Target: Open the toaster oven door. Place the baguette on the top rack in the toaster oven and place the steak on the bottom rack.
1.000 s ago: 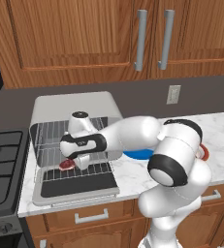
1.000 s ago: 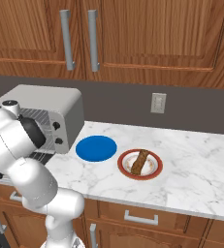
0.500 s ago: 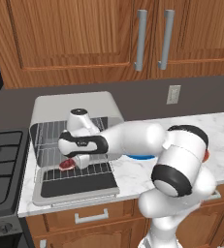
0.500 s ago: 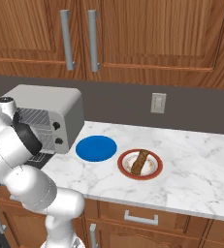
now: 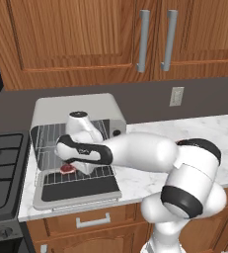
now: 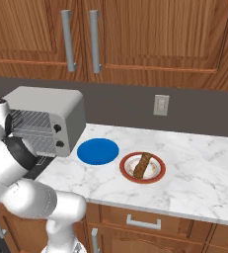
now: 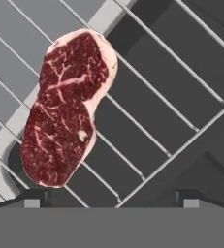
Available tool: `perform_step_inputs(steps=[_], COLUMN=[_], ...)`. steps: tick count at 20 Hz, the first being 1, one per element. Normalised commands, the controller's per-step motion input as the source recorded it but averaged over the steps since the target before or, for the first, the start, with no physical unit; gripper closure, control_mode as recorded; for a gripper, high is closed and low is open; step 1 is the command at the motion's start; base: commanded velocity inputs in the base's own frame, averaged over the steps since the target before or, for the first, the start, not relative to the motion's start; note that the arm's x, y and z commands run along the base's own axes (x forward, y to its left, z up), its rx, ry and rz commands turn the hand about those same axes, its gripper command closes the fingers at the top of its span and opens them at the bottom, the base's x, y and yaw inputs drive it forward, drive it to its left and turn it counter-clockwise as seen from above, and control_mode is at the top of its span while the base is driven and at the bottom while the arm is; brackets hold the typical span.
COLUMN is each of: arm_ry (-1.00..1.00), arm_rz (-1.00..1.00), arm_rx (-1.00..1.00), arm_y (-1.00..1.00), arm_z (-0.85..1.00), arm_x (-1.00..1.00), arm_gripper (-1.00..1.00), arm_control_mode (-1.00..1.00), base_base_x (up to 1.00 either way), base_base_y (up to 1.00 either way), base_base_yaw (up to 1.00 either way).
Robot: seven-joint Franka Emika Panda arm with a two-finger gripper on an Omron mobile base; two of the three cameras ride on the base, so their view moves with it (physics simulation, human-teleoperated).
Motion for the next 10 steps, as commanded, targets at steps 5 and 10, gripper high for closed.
perform_step_inputs(steps=[5,10], arm_ry=[0.0,0.0], arm_rz=[0.47,0.48], arm_rx=[-0.06,-0.13], arm_y=[0.04,0.0], arm_z=[0.0,0.0], arm_x=[-0.3,-0.26], arm_gripper=[-1.0,-1.0], arm_control_mode=[-1.0,-1.0], base_base_x=[0.0,0.0], base_base_y=[0.0,0.0], base_base_yaw=[0.0,0.0])
